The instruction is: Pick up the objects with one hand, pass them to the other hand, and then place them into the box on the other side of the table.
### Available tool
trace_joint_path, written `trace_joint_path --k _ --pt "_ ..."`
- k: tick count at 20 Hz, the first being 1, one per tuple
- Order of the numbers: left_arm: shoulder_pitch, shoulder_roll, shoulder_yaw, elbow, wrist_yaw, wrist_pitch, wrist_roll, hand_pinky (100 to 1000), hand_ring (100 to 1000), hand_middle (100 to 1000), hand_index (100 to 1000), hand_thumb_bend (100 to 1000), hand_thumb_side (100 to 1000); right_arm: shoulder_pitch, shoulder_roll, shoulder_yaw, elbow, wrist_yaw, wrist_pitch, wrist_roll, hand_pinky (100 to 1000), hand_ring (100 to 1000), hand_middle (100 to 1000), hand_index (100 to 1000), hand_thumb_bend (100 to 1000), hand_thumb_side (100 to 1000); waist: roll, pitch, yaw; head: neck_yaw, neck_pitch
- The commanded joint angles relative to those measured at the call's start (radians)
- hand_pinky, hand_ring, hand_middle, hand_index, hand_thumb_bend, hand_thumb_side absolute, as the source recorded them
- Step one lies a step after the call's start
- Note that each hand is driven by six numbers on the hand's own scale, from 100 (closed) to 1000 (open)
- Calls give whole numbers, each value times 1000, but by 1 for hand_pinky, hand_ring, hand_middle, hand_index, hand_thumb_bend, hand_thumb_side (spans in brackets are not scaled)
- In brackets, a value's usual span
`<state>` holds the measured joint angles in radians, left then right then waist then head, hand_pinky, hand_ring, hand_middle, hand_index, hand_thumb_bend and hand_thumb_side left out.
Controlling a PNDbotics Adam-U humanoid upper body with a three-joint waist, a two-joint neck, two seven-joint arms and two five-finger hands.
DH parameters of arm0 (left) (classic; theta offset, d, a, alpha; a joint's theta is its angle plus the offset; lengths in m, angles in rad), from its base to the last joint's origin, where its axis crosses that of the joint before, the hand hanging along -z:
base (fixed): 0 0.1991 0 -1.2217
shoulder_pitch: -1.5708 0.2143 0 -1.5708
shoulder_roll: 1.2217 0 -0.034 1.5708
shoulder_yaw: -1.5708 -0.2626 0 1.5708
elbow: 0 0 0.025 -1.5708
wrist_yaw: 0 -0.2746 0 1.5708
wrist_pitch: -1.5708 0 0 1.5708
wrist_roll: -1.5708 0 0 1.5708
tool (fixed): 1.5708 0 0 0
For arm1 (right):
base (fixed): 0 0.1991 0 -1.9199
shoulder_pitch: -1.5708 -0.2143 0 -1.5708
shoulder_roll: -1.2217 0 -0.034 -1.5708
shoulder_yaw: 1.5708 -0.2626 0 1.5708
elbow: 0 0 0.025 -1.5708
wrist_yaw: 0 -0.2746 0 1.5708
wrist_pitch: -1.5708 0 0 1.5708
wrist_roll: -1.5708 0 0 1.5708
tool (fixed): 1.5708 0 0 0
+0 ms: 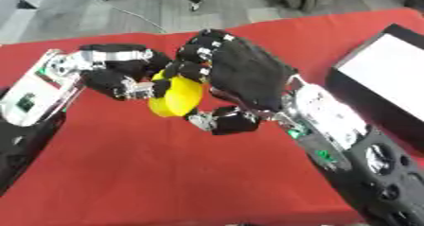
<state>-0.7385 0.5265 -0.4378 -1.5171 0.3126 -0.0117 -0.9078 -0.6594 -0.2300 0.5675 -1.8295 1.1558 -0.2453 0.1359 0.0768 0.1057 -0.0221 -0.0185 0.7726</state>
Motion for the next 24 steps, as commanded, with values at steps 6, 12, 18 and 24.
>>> trace_joint_path --k 6,12,18,24 --pt "0 23 41 -16 13 -15 1 718 602 573 702 312 799 -5 -6 -10 0 -39 50 -112 722 683 498 257 100 383 -6 -14 -1 2 -3" --pt "17 50 110 -7 25 -25 12 724 613 586 717 348 847 0 -22 0 -13 -44 38 -134 728 678 501 267 100 381 -9 -16 -3 1 -3" --pt "26 129 179 55 -46 -88 89 726 619 592 726 315 836 7 -56 -14 -89 -93 27 -123 727 674 501 274 100 389 -14 -23 -8 -9 -3" --pt "121 191 343 140 -329 -249 328 729 625 598 743 287 728 75 -156 -126 -161 -186 142 -171 690 660 473 252 100 386 -25 -30 -17 -52 -3"
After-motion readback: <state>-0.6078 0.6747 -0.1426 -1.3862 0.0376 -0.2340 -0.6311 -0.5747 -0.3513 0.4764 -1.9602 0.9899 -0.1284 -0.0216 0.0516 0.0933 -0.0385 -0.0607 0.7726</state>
